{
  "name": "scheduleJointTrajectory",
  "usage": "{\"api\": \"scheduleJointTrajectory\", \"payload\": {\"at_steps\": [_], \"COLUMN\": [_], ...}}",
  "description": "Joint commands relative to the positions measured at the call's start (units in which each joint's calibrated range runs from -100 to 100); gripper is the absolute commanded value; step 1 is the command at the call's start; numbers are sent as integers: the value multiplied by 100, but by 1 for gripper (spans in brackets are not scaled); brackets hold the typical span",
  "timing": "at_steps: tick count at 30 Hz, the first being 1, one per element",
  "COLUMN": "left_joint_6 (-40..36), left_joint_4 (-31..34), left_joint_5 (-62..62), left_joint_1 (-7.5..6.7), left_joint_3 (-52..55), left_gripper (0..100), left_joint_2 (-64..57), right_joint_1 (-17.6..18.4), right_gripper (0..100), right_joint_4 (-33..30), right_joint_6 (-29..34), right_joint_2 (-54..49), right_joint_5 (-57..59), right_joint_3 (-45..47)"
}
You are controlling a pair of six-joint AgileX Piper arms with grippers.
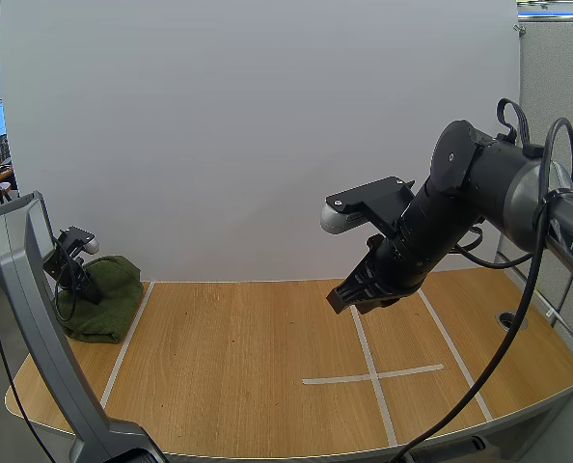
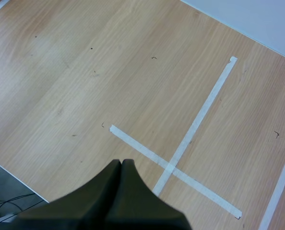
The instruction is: Fold the towel
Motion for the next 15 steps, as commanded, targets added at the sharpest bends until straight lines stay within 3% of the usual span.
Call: {"api": "scheduleJointTrajectory", "payload": {"at_steps": [1, 7, 11, 12, 15], "left_joint_6": [-75, -75, -75, -75, -75], "left_joint_4": [82, 94, 94, 94, 83], "left_joint_5": [40, 40, 40, 40, 40], "left_joint_1": [24, 85, 91, 91, 91], "left_joint_3": [-54, -58, -58, -58, -58], "left_gripper": [0, 3, 27, 41, 65], "left_joint_2": [2, 2, 2, 2, 2], "right_joint_1": [-4, -4, -4, -4, -4], "right_gripper": [0, 0, 0, 0, 0], "right_joint_4": [-31, -31, -31, -31, -31], "right_joint_6": [52, 52, 52, 52, 52], "right_joint_2": [-69, -69, -69, -69, -69], "right_joint_5": [95, 95, 95, 95, 95], "right_joint_3": [40, 40, 40, 40, 40]}}
